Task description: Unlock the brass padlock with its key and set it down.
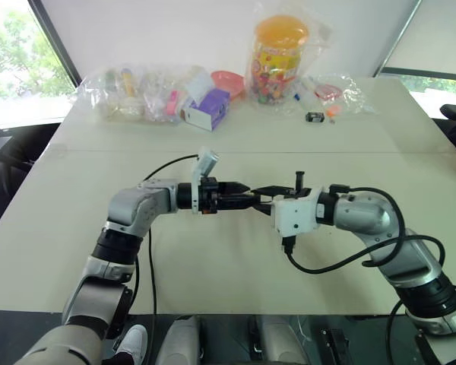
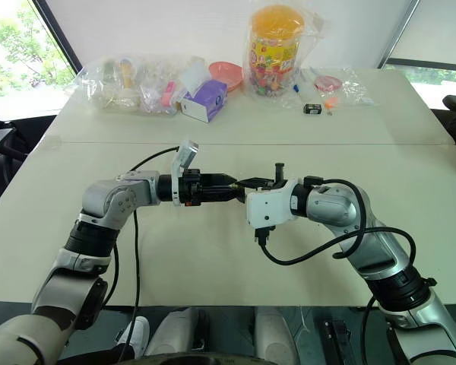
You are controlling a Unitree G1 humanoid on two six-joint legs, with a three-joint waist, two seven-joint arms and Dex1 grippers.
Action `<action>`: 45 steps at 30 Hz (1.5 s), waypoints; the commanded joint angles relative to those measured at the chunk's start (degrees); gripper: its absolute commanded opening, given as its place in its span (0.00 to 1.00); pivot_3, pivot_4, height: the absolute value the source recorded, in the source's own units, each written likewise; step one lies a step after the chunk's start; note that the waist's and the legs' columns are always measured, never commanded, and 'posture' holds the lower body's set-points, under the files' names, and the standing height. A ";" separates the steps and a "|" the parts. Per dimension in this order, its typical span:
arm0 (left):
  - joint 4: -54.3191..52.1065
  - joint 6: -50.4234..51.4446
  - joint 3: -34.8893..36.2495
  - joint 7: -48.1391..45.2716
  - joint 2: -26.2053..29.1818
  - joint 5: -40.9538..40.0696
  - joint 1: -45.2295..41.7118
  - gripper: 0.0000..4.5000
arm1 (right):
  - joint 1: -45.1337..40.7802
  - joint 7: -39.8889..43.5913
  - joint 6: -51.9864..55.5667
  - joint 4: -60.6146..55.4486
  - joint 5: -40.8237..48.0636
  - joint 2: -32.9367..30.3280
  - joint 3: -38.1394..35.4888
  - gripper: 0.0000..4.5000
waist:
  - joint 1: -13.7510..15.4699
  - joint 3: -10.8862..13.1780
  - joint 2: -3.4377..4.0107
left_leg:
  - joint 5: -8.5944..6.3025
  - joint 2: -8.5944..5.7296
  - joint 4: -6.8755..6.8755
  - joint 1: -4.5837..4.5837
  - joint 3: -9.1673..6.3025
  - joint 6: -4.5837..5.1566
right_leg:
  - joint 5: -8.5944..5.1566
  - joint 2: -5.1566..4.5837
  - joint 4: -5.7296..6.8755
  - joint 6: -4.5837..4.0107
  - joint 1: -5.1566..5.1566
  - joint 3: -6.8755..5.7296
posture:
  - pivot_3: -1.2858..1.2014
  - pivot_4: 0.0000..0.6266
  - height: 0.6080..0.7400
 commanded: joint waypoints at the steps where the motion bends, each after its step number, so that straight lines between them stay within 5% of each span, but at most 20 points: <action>1: -0.95 -1.28 -0.15 -0.83 -0.28 0.08 0.03 0.31 | -0.83 -0.23 -0.37 -1.77 0.03 -0.51 -0.98 0.15 | 0.00 0.00 0.00 | 0.00 0.00 0.00 0.00 0.00 0.00 | 0.00 0.00 0.00 0.00 0.00 0.00 | 0.52 0.24 0.96; 4: -0.83 -1.38 -0.27 -1.21 -0.27 0.24 0.12 0.01 | -0.83 -0.20 -0.41 -1.84 -0.02 -0.62 -1.04 0.15 | 0.01 0.00 0.00 | 0.00 0.00 0.00 0.00 0.00 0.00 | 0.00 0.00 0.00 0.00 0.00 0.00 | 0.52 0.24 0.96; 14: -0.37 -1.68 -0.47 -1.17 -0.42 0.75 -0.12 0.01 | -1.34 0.73 1.58 -2.43 1.37 -0.17 -1.37 0.15 | 0.01 0.00 0.00 | 0.00 0.00 0.00 0.00 0.00 0.00 | 0.00 0.00 0.00 0.00 0.00 0.00 | 0.52 0.24 0.96; 21: 0.50 -2.44 0.33 -2.72 1.02 0.82 -1.31 0.00 | -0.32 1.69 10.59 -5.43 6.71 -0.86 -5.01 0.95 | 0.01 0.00 0.00 | 0.00 0.00 0.00 0.00 0.00 0.00 | 0.00 -0.01 0.00 0.00 0.00 0.00 | 0.52 0.24 0.96; 26: 1.21 -3.81 -0.10 -4.49 2.33 1.62 -1.76 0.00 | 2.05 1.89 19.00 -8.78 12.62 -2.03 -9.97 0.99 | 0.11 0.00 0.00 | 0.00 -0.01 0.00 -0.01 0.00 0.01 | 0.00 -0.03 -0.01 0.00 0.00 0.00 | 0.52 0.24 0.96; 29: 1.52 -5.20 -1.04 -6.07 2.91 2.37 -1.88 0.00 | 2.68 0.12 25.14 -11.38 17.31 -0.16 -12.71 0.79 | 0.07 0.00 0.00 | 0.00 0.00 0.00 -0.01 -0.01 0.01 | 0.00 -0.02 -0.01 0.00 0.00 -0.01 | 0.52 0.24 0.96; 36: 1.31 -5.73 -1.63 -8.13 2.93 2.54 -2.21 0.00 | 1.60 -4.19 29.97 -12.31 19.82 2.15 -12.29 0.01 | 0.02 0.00 0.00 | 0.00 0.00 -0.01 -0.01 -0.01 0.01 | 0.00 -0.01 -0.01 0.00 0.00 -0.01 | 0.52 0.24 0.96; 45: 0.98 -4.78 -0.87 -9.07 2.74 1.55 -2.89 0.00 | 3.75 -6.50 28.66 -11.18 19.63 3.14 -8.77 0.01 | 0.06 0.00 0.00 | -0.01 -0.01 -0.01 -0.01 -0.01 0.01 | 0.00 -0.01 -0.02 0.00 0.00 -0.01 | 0.52 0.24 0.96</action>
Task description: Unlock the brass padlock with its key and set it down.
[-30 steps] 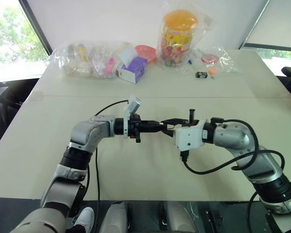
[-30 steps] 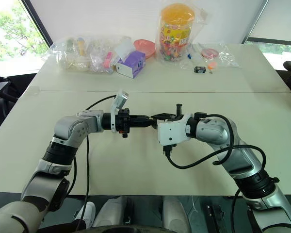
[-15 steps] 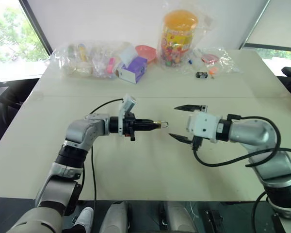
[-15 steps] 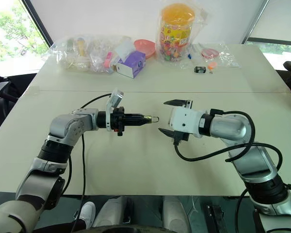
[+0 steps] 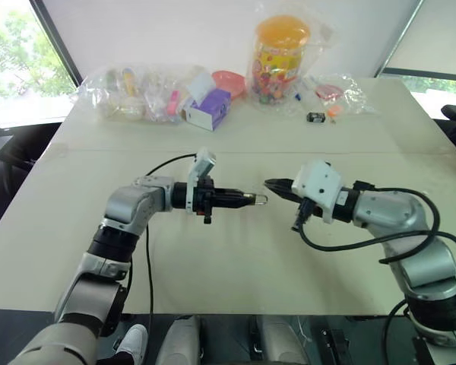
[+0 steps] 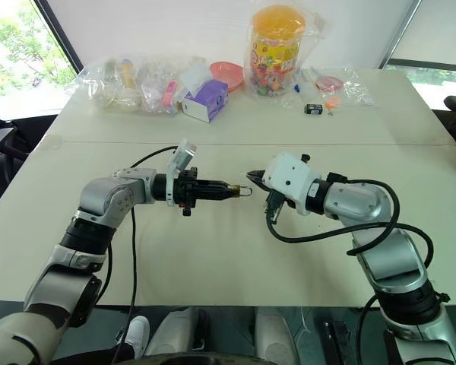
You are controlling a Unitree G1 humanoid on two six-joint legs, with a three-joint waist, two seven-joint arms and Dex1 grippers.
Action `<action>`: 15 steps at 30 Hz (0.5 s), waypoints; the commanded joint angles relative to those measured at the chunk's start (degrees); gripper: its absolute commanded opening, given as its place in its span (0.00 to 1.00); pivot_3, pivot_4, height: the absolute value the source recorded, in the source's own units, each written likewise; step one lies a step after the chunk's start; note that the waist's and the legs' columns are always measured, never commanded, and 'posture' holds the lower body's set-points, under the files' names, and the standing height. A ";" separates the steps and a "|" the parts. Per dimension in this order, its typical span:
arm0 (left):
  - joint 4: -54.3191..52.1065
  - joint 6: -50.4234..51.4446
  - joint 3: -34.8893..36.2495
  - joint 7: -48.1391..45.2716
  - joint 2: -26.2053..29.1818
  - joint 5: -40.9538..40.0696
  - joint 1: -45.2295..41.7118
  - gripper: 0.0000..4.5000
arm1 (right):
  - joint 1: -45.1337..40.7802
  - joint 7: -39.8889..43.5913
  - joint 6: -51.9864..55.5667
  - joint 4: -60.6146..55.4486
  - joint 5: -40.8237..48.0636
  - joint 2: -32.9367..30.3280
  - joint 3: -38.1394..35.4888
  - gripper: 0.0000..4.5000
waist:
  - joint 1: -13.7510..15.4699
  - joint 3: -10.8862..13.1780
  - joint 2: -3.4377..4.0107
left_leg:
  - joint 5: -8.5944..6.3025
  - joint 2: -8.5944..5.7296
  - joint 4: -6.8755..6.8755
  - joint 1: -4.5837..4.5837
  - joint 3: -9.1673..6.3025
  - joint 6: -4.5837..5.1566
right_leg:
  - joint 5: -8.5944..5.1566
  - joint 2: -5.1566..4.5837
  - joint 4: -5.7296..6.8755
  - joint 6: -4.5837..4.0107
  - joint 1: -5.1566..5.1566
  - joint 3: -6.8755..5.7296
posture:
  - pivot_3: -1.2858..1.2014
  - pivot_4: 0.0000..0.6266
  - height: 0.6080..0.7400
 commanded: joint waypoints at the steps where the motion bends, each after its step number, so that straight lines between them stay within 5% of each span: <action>1: -1.28 0.15 1.38 -0.74 -0.05 -1.31 -1.22 0.00 | 0.69 -0.83 -1.75 -0.43 0.05 0.19 0.57 0.01 | -0.05 0.00 0.00 | 0.00 0.00 0.00 0.00 0.00 0.00 | 0.00 0.00 0.00 0.00 0.00 0.00 | 0.52 0.24 0.96; 15: -2.55 0.20 1.81 -1.27 0.21 -2.64 -0.01 0.00 | 1.75 0.53 -8.32 6.25 -1.92 -1.47 3.42 0.01 | -0.05 0.00 0.00 | 0.00 0.00 0.00 0.00 0.00 0.00 | 0.00 0.01 0.00 0.00 0.00 0.01 | 0.52 0.24 0.96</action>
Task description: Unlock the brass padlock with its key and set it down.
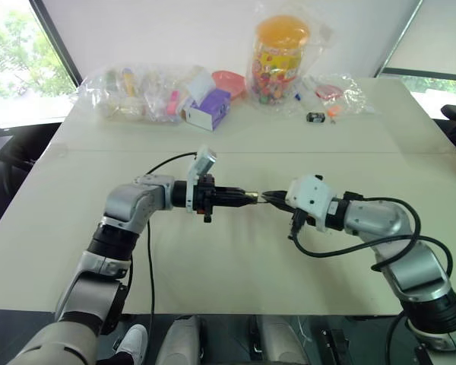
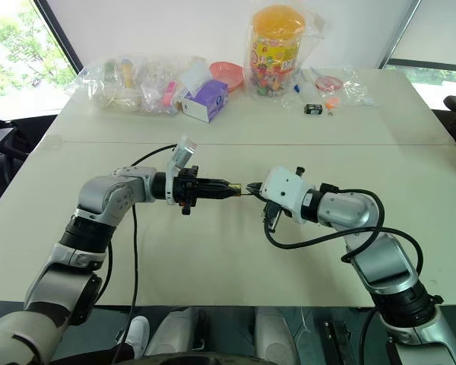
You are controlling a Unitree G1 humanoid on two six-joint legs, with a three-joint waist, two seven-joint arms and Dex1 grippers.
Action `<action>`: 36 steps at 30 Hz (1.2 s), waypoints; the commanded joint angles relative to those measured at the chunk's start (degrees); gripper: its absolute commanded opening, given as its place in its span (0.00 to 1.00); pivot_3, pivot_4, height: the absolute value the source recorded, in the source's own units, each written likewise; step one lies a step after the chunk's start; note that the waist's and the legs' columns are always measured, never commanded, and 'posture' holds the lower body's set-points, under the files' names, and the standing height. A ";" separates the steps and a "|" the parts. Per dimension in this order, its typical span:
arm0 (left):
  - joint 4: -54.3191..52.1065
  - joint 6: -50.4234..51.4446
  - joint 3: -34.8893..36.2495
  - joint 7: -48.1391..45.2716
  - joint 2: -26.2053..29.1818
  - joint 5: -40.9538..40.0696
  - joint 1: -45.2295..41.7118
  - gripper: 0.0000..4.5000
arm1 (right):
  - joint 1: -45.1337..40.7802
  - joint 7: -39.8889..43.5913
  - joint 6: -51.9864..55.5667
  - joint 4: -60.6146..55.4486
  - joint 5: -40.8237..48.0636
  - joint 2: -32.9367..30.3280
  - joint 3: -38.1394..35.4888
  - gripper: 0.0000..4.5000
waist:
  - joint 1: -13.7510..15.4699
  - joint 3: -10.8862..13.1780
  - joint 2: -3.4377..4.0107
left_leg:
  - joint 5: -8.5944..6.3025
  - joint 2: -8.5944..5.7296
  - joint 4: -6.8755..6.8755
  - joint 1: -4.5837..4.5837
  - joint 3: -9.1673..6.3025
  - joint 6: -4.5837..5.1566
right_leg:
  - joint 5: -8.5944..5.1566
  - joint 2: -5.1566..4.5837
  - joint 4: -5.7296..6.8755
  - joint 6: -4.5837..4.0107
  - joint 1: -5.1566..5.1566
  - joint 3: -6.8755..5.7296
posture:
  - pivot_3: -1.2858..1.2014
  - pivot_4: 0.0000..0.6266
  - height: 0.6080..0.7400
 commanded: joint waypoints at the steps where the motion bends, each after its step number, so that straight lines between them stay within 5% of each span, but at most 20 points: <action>1: -1.96 -0.99 1.47 -0.86 0.11 -1.11 -0.02 0.00 | -0.30 0.88 -2.50 0.14 -0.29 -0.87 -0.15 0.01 | 0.00 0.00 0.00 | 0.00 0.00 0.00 0.00 0.00 0.00 | 0.00 0.00 0.00 0.00 0.00 0.00 | 0.52 0.24 0.96; 14: 0.81 -4.94 -0.31 2.04 -2.27 2.26 1.05 0.00 | 10.25 -0.14 -0.44 -5.89 -0.81 -6.43 -7.13 0.01 | 0.34 0.00 0.00 | 0.00 -0.01 0.00 -0.01 0.00 0.01 | 0.00 -0.02 -0.02 0.00 0.00 0.00 | 0.52 0.24 0.96; 26: 19.58 -9.99 2.00 20.34 -21.29 8.16 -2.12 0.00 | 20.60 -8.33 10.69 -21.14 0.35 -3.80 -14.84 0.01 | 1.24 0.01 -0.04 | -0.01 -0.07 0.01 0.00 0.00 0.02 | 0.00 0.02 -0.04 0.00 0.04 0.02 | 0.52 0.24 0.96; 33: 27.19 -14.35 1.00 20.42 -21.86 12.63 -3.95 0.76 | 20.10 -10.16 12.53 -22.33 0.08 -3.95 -13.84 0.00 | 1.14 0.00 -0.03 | -0.01 -0.09 -0.01 0.02 -0.01 0.02 | 0.00 0.08 -0.06 0.00 0.04 0.02 | 0.52 0.24 0.96; 36: 28.19 -14.75 0.89 19.46 -21.11 13.67 -3.96 0.98 | 19.78 -10.56 12.69 -22.46 0.03 -4.20 -13.76 0.00 | 1.25 -0.02 -0.04 | -0.01 -0.09 0.01 0.05 -0.01 0.02 | 0.00 0.05 -0.07 0.00 0.10 0.00 | 0.52 0.24 0.96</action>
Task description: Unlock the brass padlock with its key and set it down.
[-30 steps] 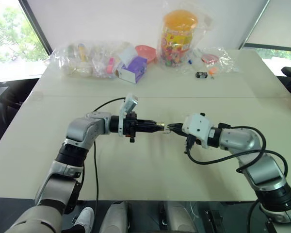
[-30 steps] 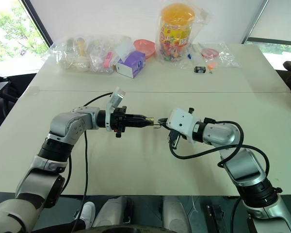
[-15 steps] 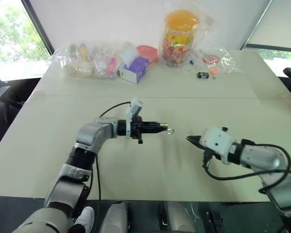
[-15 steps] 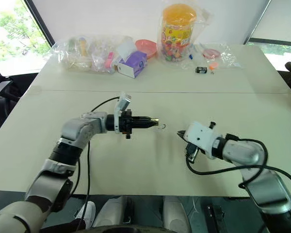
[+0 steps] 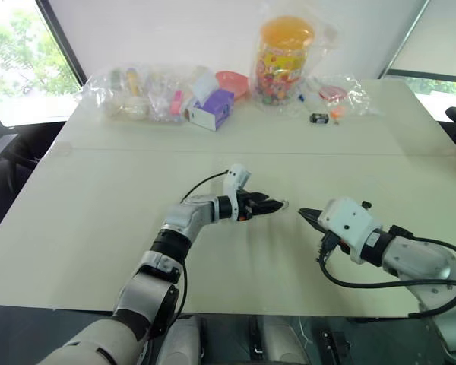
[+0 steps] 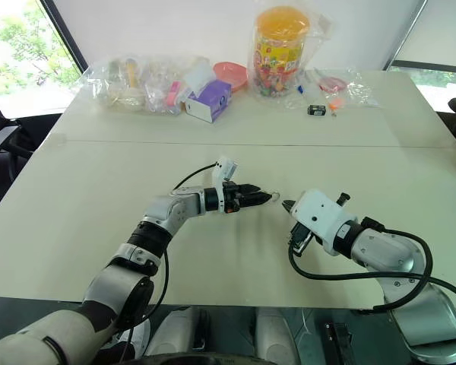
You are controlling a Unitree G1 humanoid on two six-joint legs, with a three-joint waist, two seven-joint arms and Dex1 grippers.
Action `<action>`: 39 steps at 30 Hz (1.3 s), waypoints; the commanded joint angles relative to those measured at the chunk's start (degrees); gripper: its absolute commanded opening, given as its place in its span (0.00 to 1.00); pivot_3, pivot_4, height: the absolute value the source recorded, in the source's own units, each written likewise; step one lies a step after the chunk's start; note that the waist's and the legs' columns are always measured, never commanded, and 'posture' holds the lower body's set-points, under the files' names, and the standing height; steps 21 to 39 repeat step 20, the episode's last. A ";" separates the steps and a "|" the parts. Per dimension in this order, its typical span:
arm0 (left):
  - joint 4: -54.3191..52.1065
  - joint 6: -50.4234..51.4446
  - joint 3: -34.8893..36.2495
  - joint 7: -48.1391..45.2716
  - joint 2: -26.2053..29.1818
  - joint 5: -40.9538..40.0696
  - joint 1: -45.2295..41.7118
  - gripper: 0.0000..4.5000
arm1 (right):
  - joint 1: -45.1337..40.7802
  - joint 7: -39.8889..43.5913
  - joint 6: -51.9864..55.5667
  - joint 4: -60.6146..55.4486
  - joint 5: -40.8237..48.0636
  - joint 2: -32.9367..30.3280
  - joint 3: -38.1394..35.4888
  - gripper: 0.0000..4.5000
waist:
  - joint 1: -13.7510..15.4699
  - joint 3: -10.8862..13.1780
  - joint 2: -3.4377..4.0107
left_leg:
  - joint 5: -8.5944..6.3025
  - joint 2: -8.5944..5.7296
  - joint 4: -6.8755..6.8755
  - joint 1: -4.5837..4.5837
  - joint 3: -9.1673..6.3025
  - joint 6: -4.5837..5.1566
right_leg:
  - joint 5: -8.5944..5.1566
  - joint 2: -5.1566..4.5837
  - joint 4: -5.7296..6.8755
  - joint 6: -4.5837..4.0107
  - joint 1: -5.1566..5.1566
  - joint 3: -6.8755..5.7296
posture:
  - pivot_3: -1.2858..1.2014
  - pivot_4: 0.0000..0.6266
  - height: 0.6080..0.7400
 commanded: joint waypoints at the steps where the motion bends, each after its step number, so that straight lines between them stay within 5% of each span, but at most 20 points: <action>1: 1.30 -0.61 0.09 -0.39 1.34 2.16 -0.39 0.98 | -0.77 -0.77 0.07 -2.32 0.01 -0.13 -0.70 0.00 | -0.01 -0.01 0.00 | 0.00 0.00 0.00 0.04 0.00 0.00 | 0.00 0.00 -0.01 0.00 0.04 0.00 | 0.52 0.24 0.96; 10: -6.76 -2.77 -0.99 -8.81 12.54 4.21 1.08 0.98 | -1.40 1.50 -0.72 -1.03 0.49 -3.17 -2.28 0.00 | -1.71 -0.01 0.01 | 0.00 0.12 -0.06 0.15 -0.01 0.00 | 0.00 0.12 0.03 0.00 0.06 0.06 | 0.52 0.24 0.96; 19: -24.37 -0.51 -1.90 -18.22 20.52 0.78 6.76 0.98 | -2.25 6.77 -3.58 4.12 1.90 -7.85 -3.94 0.00 | 0.10 -0.01 0.01 | 0.00 0.01 0.01 -0.01 -0.08 0.01 | 0.00 -0.06 -0.04 -0.01 0.05 0.03 | 0.52 0.24 0.96; 39: -25.70 -0.51 -1.78 -18.83 20.86 0.34 7.22 0.98 | -2.25 7.26 -3.84 4.53 1.98 -8.33 -4.03 0.00 | 0.10 -0.01 0.01 | -0.01 0.01 0.01 -0.01 -0.08 0.01 | 0.00 -0.06 -0.05 -0.01 0.05 0.03 | 0.52 0.24 0.96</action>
